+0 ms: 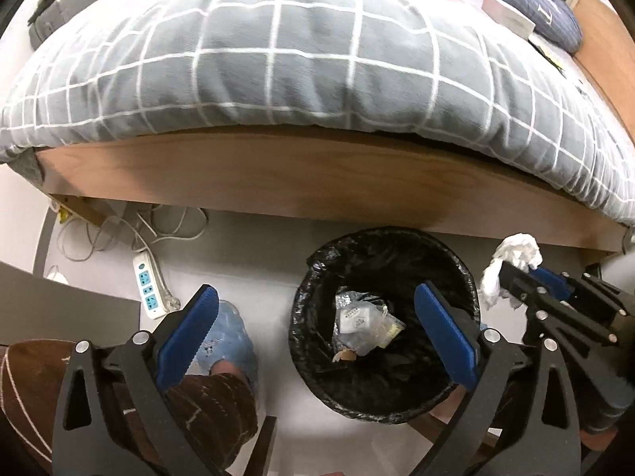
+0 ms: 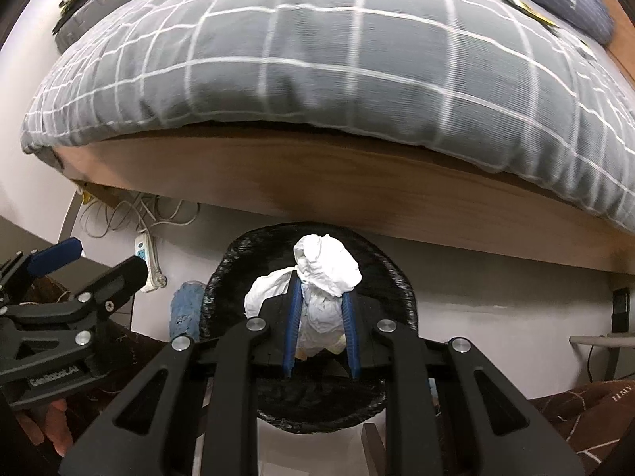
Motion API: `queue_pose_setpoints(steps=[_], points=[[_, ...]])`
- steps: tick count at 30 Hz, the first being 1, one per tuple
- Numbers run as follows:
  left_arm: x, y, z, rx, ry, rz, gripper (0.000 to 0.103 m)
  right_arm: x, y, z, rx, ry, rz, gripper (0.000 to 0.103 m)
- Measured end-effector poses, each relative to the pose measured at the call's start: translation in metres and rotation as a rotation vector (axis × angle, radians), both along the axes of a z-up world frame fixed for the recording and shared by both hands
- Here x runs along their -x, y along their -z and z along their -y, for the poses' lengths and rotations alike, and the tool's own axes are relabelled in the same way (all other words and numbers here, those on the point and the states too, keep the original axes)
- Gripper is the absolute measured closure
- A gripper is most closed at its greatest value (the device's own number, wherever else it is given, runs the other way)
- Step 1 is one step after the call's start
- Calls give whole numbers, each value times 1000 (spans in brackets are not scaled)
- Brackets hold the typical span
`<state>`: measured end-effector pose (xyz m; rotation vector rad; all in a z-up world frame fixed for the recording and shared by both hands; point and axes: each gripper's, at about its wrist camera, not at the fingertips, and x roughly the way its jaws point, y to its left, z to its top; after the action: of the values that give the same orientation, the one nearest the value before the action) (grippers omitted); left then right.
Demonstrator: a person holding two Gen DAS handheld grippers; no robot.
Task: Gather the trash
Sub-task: 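Open both tools to drop the mesh bag and tissue into the bin, then raise both tools back over the bed toward the remaining trash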
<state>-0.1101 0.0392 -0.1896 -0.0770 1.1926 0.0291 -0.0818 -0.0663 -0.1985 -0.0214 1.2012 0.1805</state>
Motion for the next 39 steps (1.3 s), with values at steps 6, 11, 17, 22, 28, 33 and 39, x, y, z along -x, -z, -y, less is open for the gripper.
queue_pose_setpoints(steps=[6, 11, 17, 22, 28, 33, 39], points=[[-1, 0, -6, 9, -14, -5, 6, 3, 2, -14, -3, -18, 2, 62], [0, -1, -6, 12, -15, -3, 6, 5, 2, -13, -2, -1, 3, 44], [0, -5, -4, 3, -13, 3, 6, 6, -1, 4, -6, 24, 3, 23], [1, -16, -4, -10, -15, 19, 6, 8, -12, 12, 11, 26, 27, 13], [-1, -36, -4, -14, -17, 46, 6, 7, -31, 17, 18, 38, 63, 8], [-4, -52, -1, -17, -6, 71, 6, 2, -51, 22, 25, 52, 98, 8], [-11, -69, 1, -17, -1, 96, 6, -8, -74, 34, 40, 70, 147, 8]])
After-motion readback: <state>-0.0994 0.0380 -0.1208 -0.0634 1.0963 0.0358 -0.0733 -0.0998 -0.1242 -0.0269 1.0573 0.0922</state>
